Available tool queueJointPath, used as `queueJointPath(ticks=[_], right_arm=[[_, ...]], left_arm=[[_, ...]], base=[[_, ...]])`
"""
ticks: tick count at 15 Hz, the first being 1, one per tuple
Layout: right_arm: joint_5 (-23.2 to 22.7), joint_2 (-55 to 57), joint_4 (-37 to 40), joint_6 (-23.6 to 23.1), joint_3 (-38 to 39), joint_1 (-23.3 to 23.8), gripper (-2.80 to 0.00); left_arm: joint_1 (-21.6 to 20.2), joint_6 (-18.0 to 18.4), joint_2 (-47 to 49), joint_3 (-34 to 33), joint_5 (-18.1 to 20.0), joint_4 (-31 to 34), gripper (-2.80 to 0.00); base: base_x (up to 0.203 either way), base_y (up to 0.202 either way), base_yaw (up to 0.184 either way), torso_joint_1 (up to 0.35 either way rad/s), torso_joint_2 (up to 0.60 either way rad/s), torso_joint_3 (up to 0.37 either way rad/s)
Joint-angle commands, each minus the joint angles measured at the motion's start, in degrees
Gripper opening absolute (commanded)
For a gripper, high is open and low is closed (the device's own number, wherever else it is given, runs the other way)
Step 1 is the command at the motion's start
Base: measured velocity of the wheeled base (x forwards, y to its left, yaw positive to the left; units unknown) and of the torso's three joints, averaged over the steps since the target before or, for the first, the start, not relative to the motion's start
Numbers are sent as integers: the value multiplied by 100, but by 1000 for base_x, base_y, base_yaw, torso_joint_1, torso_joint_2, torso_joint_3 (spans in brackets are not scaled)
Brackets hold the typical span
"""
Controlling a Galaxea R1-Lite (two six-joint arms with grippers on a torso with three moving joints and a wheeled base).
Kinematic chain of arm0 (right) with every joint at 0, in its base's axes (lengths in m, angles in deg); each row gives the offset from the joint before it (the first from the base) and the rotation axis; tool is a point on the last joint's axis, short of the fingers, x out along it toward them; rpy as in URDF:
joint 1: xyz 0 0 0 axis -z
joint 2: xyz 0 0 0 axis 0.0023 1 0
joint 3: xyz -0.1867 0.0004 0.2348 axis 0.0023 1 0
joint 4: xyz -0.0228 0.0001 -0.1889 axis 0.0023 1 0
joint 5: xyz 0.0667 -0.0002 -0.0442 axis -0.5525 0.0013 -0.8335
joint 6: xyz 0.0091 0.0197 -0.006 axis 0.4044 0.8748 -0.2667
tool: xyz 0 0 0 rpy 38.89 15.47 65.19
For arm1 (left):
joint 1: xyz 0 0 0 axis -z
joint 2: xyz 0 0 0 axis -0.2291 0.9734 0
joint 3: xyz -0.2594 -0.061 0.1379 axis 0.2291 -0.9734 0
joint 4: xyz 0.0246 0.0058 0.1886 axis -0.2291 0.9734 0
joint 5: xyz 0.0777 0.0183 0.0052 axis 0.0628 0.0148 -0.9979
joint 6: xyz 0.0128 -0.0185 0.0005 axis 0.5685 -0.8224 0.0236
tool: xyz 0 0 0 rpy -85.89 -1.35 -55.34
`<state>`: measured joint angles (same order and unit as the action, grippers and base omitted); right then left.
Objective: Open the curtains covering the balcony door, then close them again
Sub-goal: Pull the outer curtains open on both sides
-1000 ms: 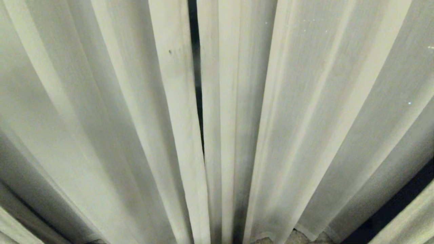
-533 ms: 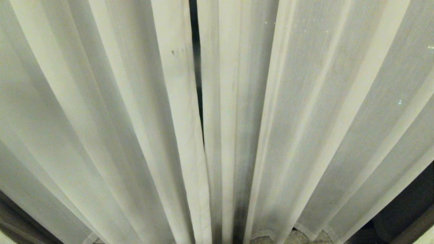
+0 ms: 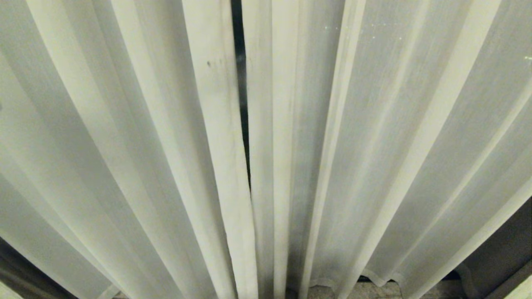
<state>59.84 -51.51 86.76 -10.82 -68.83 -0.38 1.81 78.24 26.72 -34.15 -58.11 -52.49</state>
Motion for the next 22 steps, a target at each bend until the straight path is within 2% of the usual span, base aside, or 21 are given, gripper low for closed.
queueJointPath(ticks=[1, 4, 5, 9, 10, 11, 14, 16, 17, 19, 22], right_arm=[[-3, 9, 1, 4, 1, -2, -280], [-3, 9, -5, -5, 1, -2, -280], [-3, 9, 4, 4, 1, -2, -280], [-3, 9, 2, -5, 1, -2, -280], [-3, 9, 4, -5, 1, -2, -280], [-3, 9, 4, -5, 1, -2, -280], [-3, 9, -5, 4, 1, -2, -280], [-3, 9, -4, -4, 1, -2, -280], [-3, 9, -5, 0, 1, -2, -280], [-3, 9, -1, -5, 1, -2, -280], [-3, 9, -5, 4, 1, -2, -280]], left_arm=[[606, 138, -360, -461, -625, 83, -280], [678, 470, -949, -1428, -756, 60, -280], [648, 565, -1088, -1865, -749, -160, -280], [514, 805, -1628, -3960, -897, -2279, -280], [517, 835, -1783, -4264, -976, -2642, -280], [534, 849, -1858, -4433, -1013, -2744, -280], [680, 845, -2567, -5050, -1092, -2676, -280], [1088, 889, -3129, -5185, -1318, -1991, -280], [1166, 906, -3203, -5219, -1410, -1813, -280], [1148, 907, -3541, -5222, -1426, -1471, -280], [1117, 932, -4615, -5222, -1275, -580, -280]], base=[[0, 0, 0, 0, 0, 0], [0, 0, 0, 0, 0, 0], [0, 0, 0, 0, 0, 0], [0, 0, 0, 0, 0, 0], [0, 0, 0, 0, 0, 0], [0, 0, 0, 0, 0, 0], [0, 0, 0, 0, 0, 0], [0, 0, 0, 0, 0, 0], [0, 0, 0, 0, 0, 0], [0, 0, 0, 0, 0, 0], [0, 0, 0, 0, 0, 0]])
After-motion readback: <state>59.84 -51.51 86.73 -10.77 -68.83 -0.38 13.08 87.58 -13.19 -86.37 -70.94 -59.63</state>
